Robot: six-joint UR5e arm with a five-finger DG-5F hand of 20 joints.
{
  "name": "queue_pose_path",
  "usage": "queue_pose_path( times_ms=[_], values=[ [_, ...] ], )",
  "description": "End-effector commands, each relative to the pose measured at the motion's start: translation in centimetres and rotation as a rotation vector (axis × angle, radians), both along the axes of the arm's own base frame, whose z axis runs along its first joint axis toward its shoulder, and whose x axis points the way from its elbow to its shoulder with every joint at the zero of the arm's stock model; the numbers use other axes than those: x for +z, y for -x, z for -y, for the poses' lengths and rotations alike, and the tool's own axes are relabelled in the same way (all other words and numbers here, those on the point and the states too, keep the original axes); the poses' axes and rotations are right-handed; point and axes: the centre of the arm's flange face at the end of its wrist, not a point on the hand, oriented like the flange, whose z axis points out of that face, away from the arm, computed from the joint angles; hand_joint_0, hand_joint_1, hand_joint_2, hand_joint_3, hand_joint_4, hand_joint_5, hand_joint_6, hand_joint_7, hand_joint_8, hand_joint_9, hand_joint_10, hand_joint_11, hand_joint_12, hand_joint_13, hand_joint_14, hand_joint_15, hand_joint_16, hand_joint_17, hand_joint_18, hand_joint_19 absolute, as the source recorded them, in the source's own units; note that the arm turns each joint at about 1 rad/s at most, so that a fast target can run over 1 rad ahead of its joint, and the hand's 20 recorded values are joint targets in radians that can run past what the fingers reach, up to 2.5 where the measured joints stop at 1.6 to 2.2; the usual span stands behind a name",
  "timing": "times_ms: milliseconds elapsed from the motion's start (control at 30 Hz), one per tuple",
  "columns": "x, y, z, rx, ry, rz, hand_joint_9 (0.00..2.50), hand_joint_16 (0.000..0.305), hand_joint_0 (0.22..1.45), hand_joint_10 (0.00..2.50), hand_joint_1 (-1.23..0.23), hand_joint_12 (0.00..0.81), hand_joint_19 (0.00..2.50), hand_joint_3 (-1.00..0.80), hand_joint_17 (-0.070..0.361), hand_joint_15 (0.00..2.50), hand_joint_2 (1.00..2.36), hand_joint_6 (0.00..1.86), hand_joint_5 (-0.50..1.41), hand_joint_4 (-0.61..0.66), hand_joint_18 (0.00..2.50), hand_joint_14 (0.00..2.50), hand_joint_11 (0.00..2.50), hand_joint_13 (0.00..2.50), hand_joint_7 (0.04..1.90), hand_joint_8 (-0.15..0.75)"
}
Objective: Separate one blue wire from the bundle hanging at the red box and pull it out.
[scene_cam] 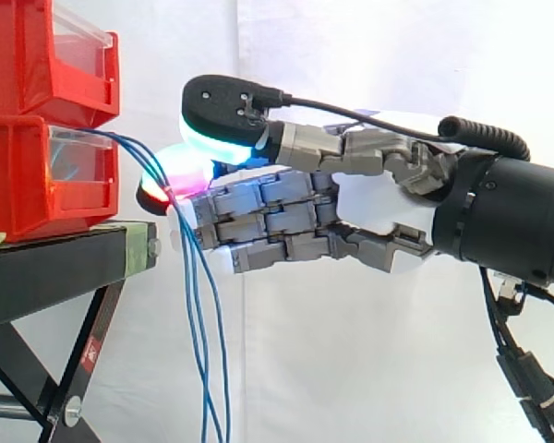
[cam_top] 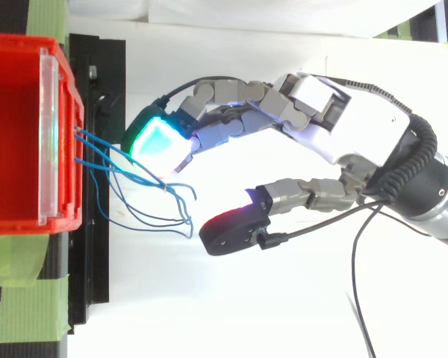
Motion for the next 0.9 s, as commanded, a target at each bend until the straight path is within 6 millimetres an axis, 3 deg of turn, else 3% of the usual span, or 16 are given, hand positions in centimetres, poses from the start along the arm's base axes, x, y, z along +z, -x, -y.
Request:
queue_pose_path(
  times_ms=[0,200,867],
  values=[
    [-0.9,-0.1,-0.1,-0.005,-0.008,-0.008,0.71,0.051,0.62,0.01,-0.75,0.397,0.45,-0.41,0.114,0.4,1.01,0.74,-0.17,0.23,0.64,0.01,0.44,0.66,0.94,0.329],
    [-3.8,-0.5,-0.4,0.022,-0.075,0.006,0.71,0.051,0.62,0.01,-0.75,0.396,0.45,-0.41,0.114,0.41,1.01,0.74,-0.17,0.23,0.64,0.02,0.44,0.66,0.94,0.329],
    [-3.7,-0.7,-0.5,0.022,-0.074,0.02,0.71,0.051,0.61,0.01,-0.7,0.395,0.47,-0.27,0.114,0.43,1.02,0.85,-0.2,0.2,0.65,0.02,0.52,0.67,0.9,0.329]
  ],
)
